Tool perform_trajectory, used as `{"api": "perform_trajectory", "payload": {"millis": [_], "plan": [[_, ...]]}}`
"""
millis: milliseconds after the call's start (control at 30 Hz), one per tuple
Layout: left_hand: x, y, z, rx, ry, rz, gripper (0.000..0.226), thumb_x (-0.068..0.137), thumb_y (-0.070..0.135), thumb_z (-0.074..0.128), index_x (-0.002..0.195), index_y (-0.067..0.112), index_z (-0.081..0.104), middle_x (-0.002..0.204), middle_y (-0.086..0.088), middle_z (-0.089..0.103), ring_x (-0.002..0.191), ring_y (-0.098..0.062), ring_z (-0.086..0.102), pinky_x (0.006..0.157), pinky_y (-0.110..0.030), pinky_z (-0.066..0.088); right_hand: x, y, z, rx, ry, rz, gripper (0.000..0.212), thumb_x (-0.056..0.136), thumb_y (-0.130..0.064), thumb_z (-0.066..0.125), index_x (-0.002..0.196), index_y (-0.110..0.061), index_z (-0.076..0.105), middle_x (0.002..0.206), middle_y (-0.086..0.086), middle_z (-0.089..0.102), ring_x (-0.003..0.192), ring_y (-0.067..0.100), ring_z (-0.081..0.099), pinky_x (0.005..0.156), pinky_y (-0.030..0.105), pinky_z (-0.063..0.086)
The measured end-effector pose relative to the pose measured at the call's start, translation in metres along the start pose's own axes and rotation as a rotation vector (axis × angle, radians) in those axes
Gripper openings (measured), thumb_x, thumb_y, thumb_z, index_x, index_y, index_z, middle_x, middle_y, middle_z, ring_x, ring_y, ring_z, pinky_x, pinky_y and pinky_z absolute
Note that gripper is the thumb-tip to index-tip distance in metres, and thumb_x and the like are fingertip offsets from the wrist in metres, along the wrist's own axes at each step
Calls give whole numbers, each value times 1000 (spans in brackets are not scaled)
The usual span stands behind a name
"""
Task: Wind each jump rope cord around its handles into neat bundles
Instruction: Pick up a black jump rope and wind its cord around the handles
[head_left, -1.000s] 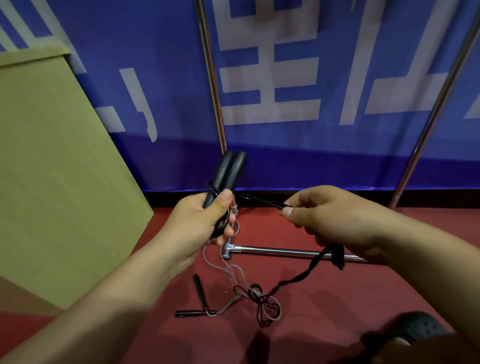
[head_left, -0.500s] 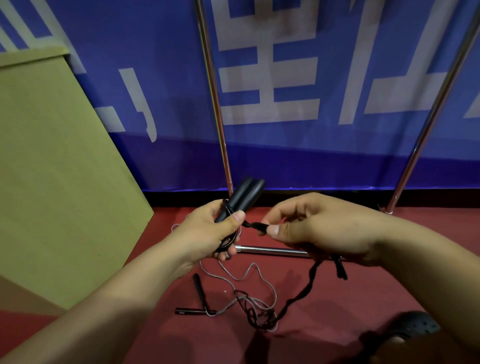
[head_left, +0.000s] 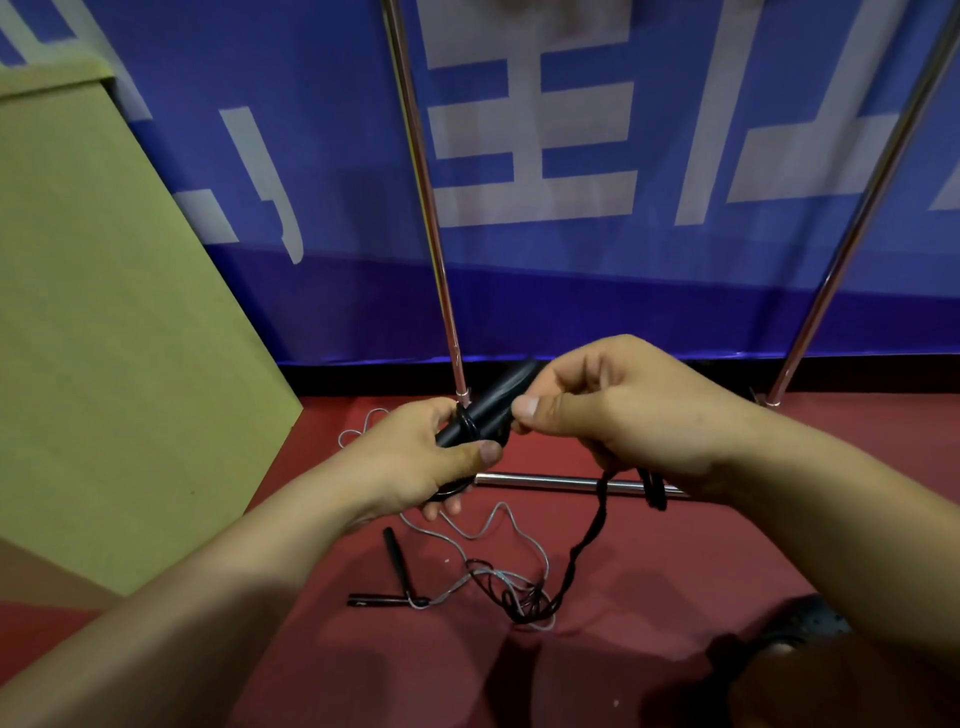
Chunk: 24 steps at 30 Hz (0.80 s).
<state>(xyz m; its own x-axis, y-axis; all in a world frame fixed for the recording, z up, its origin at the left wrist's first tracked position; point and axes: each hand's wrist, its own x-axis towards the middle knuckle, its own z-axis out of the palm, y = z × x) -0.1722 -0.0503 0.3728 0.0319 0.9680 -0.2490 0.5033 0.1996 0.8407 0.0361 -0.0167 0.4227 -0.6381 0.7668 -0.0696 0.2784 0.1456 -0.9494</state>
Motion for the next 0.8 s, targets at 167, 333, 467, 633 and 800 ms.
{"api": "perform_trajectory", "payload": {"millis": [167,333,467,633,800], "plan": [[2,2,7,58,-46,-16,22,92,22,70,107,13,57,68,-9,62,50,-18,59,39,-25,45,6,1,4,-13,-27,-30,25,88,-17,72,83,7,68,46,-11,50,37,0,43,41,7,31],[-4,7,22,139,-184,-1,13,90,21,71,93,18,58,60,2,62,54,-20,62,46,-29,49,13,-1,6,-41,1,-29,25,90,-19,71,77,3,68,56,2,57,48,7,53,49,20,45],[-7,7,18,252,-195,-87,21,93,29,67,88,9,62,62,-2,66,49,-16,61,45,-25,48,17,1,8,-197,-5,-73,23,91,-25,69,78,-7,72,69,11,68,63,19,64,71,43,58],[-4,5,14,227,-176,-182,31,95,34,64,86,4,62,65,-5,66,49,-13,61,42,-23,48,16,4,11,-254,-5,-126,19,91,-26,68,80,-11,75,78,6,75,81,21,73,82,47,57],[-6,5,26,294,-247,-161,25,94,31,66,91,6,65,65,-5,66,48,-15,59,42,-23,46,19,9,16,-308,-28,-141,20,92,-27,68,77,-15,73,65,-7,70,60,3,65,62,23,54]]}}
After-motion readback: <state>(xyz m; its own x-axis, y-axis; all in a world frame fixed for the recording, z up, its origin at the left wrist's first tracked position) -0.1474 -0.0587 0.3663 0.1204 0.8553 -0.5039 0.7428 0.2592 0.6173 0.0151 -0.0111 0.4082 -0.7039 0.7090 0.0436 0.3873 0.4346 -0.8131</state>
